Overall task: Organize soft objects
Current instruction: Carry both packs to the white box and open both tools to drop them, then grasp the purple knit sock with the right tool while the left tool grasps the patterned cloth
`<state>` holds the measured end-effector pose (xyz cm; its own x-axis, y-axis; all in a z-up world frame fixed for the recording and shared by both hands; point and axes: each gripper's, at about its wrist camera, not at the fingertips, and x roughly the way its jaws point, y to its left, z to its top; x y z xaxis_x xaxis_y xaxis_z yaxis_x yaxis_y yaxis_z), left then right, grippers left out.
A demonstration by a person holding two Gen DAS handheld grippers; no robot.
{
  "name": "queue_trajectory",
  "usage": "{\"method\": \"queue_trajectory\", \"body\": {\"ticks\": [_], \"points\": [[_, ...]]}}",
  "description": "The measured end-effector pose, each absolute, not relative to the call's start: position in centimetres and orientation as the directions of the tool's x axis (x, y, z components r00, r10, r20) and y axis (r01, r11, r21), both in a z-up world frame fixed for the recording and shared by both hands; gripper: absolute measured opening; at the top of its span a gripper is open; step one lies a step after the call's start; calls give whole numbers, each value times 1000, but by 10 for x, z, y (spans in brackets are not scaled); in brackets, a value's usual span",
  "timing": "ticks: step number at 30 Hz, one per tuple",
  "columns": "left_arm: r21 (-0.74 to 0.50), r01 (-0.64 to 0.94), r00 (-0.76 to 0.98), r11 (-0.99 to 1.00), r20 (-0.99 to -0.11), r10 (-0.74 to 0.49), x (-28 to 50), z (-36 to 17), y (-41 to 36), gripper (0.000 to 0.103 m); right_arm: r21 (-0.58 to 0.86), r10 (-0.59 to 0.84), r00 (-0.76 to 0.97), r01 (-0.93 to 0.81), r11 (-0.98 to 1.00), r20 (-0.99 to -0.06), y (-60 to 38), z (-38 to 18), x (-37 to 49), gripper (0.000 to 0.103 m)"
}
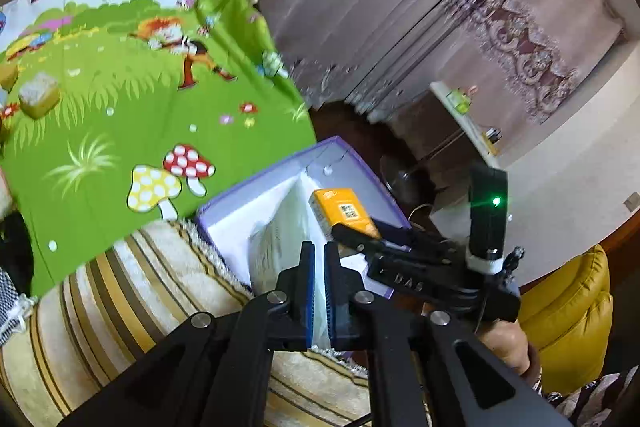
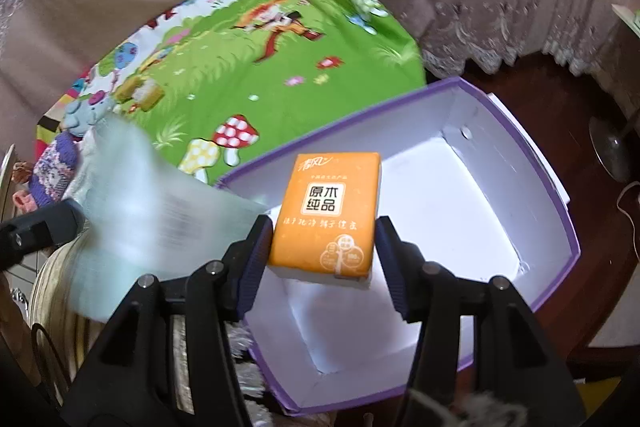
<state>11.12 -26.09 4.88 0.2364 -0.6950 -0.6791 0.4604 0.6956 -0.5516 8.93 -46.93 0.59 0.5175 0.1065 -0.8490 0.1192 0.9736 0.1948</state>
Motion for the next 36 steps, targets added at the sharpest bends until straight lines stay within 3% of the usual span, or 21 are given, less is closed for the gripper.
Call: {"method": "queue_trajectory", "body": {"ticks": [3, 5, 10, 22, 36], "points": [[-537, 456, 249, 710, -689, -681, 108, 49, -258, 10, 189, 93, 509, 139, 972, -856, -476, 0, 87, 59], [-529, 449, 260, 720, -694, -671, 106, 50, -252, 22, 200, 99, 508, 148, 969, -855, -478, -1, 86, 69], [-486, 410, 316, 772, -718, -620, 104, 47, -238, 49, 198, 98, 513, 144, 969, -853, -476, 0, 86, 78], [-368, 335, 503, 867, -709, -495, 91, 57, -168, 55, 175, 86, 544, 113, 978, -835, -457, 10, 86, 82], [-396, -3, 730, 918, -629, -268, 64, 76, 5, 55, 146, 153, 577, -59, 988, -802, -393, 35, 103, 85]]}}
